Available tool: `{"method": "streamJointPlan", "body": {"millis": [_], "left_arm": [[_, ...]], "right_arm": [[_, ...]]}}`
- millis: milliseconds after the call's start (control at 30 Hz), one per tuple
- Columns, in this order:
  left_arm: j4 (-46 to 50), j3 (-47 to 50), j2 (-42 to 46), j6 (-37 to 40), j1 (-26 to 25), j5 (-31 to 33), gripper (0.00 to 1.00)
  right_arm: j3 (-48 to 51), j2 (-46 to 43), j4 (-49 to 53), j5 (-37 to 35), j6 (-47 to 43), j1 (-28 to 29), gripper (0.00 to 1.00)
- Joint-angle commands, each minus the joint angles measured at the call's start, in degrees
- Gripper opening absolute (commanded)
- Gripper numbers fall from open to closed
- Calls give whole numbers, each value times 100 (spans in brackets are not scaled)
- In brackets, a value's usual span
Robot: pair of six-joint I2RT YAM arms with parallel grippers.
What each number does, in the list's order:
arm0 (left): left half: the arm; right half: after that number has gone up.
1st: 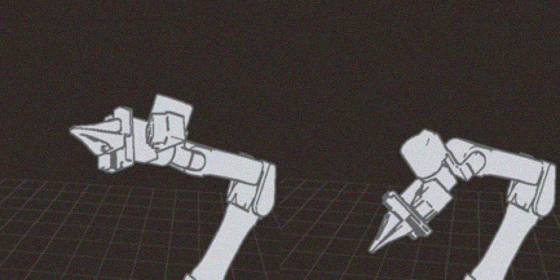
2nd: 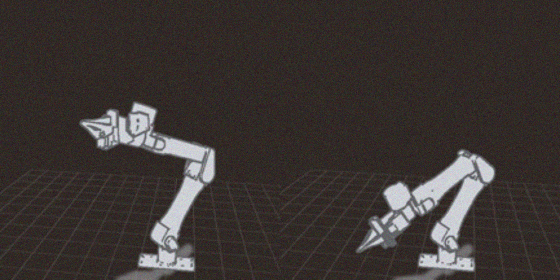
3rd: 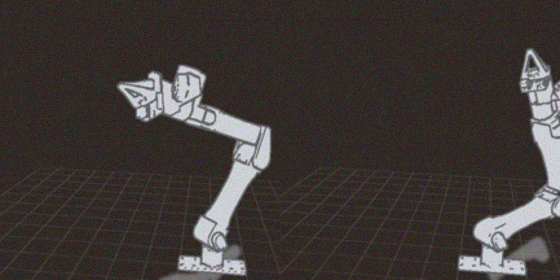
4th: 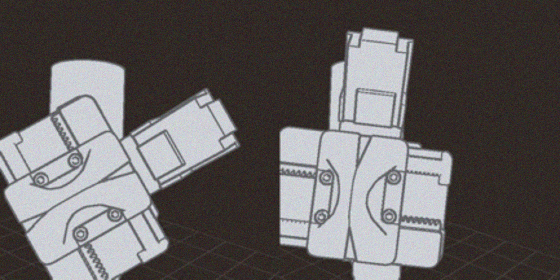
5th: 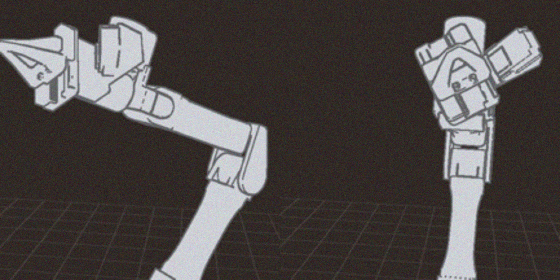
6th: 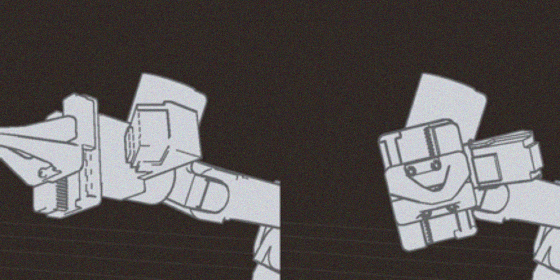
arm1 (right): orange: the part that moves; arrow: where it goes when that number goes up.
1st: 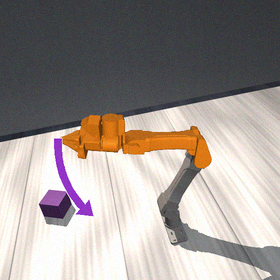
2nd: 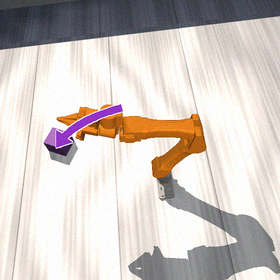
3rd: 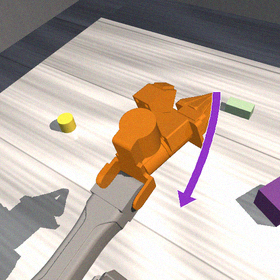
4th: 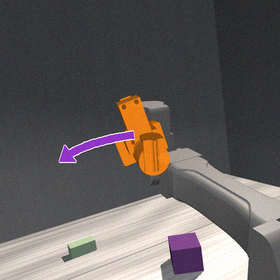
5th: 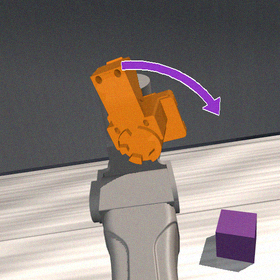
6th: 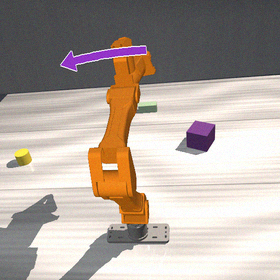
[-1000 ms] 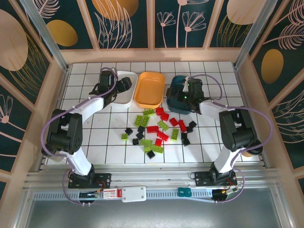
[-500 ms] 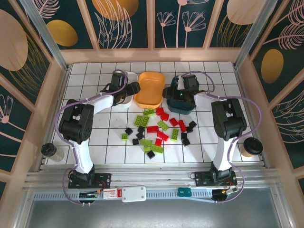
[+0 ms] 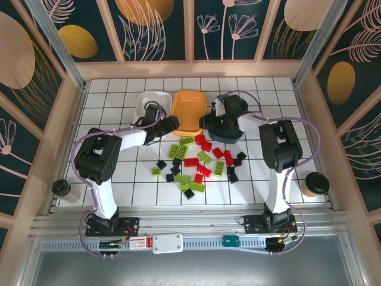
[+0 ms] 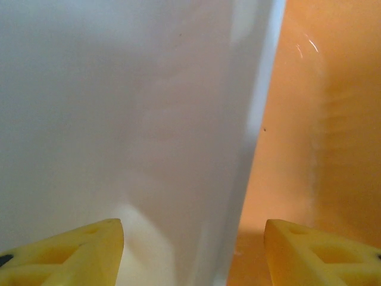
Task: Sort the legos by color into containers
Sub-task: Move the container to the top-center of the table.
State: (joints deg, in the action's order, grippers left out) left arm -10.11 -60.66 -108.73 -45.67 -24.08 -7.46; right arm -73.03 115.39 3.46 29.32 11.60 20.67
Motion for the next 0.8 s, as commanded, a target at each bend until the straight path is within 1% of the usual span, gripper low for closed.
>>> {"method": "streamJointPlan", "body": {"millis": [0, 133, 233, 300, 367, 400, 433, 500, 533, 600, 633, 667, 733, 767], "left_arm": [[-230, 239, 345, -457, -146, -37, 63], [-322, 413, 432, -665, -306, -102, 62], [-298, 459, 535, -700, -348, 17, 61], [-129, 459, 623, -627, -352, 222, 63], [94, 354, 753, -519, -348, 426, 66], [178, 295, 814, -475, -352, 510, 67], [292, 216, 895, -403, -352, 632, 69], [461, 83, 1019, -286, -346, 838, 74], [539, 26, 1247, -211, -350, 962, 75], [591, 11, 1549, -60, -350, 1108, 77], [627, 23, 1732, 2, -352, 1181, 81], [633, 64, 1919, 60, -350, 1208, 89], [629, 199, 2318, 152, -352, 1211, 98], [601, 323, 2523, 188, -352, 1178, 99]], "right_arm": [[-171, 120, 284, 159, -219, 119, 76], [-188, 124, 321, 179, -285, 269, 74], [-196, 129, 337, 30, -268, 358, 74], [-141, 48, 266, -178, -197, 355, 77], [-91, -131, 225, -468, -150, 351, 83], [-68, -205, 213, -574, -143, 348, 84], [-50, -322, 207, -733, -116, 349, 86], [-20, -579, 216, -1037, -80, 347, 98], [33, -789, 215, -1250, -51, 342, 99], [168, -1141, 181, -1502, 29, 344, 99], [295, -1369, 151, -1659, 84, 358, 99], [471, -1663, 104, -1789, 155, 376, 99], [903, -2240, 4, -2074, 332, 453, 99], [1170, -2531, -36, -2220, 463, 510, 99]]}}
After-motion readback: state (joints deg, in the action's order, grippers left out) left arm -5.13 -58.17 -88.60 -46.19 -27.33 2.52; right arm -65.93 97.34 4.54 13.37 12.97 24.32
